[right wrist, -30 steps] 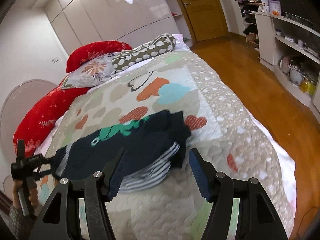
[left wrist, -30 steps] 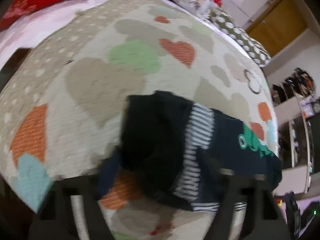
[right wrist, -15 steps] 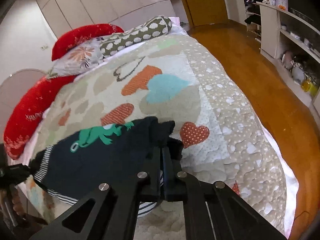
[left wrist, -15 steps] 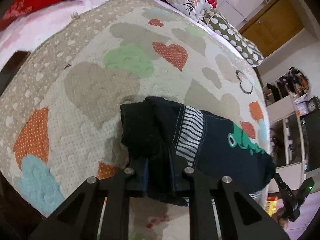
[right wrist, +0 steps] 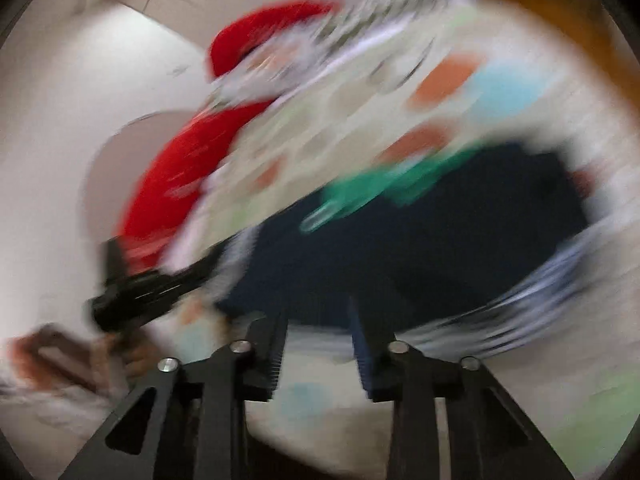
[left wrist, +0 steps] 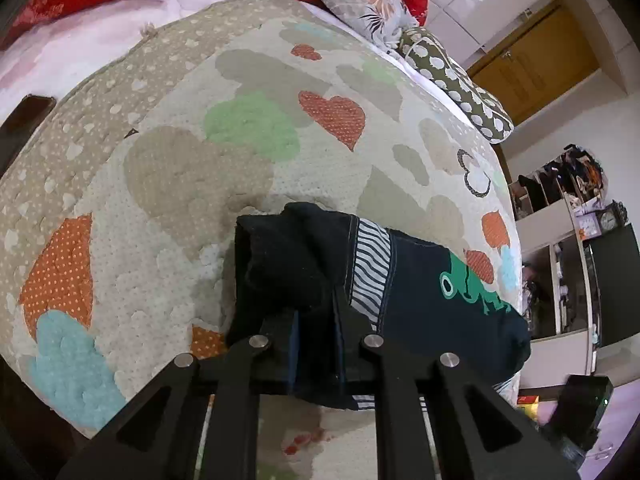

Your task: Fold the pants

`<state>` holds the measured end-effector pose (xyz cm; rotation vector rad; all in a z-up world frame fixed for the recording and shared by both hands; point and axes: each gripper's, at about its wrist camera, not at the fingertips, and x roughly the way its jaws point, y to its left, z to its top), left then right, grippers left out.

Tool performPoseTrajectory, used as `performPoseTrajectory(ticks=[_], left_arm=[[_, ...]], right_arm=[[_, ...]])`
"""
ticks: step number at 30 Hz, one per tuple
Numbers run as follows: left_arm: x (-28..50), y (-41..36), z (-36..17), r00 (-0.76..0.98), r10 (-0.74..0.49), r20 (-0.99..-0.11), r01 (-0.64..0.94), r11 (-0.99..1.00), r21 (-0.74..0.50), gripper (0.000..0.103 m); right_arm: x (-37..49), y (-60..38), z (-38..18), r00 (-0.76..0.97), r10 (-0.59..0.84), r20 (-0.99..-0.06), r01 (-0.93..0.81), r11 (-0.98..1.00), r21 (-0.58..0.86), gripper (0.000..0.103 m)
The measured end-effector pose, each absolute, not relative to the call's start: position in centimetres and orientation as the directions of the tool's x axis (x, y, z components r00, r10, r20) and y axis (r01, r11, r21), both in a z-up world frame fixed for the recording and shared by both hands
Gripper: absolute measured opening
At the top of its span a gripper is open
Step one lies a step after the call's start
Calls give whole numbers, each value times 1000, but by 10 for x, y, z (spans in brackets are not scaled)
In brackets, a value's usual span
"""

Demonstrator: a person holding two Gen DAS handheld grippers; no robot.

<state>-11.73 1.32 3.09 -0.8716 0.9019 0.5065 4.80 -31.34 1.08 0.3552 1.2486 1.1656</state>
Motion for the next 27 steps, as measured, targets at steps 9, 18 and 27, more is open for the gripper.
performPoseTrajectory(ticks=[9, 18, 27], left_arm=[[-133, 25, 34, 625, -28, -780, -672, 489, -556, 12], [-157, 30, 31, 661, -5, -750, -659, 474, -584, 13], [-195, 10, 37, 747, -51, -663, -588, 413, -695, 66]], right_arm=[[-1, -187, -55, -484, 802, -350, -162, 311, 936, 43], [23, -184, -52, -295, 834, -466, -167, 435, 885, 44], [23, -179, -28, -221, 836, -502, -261, 445, 857, 6]])
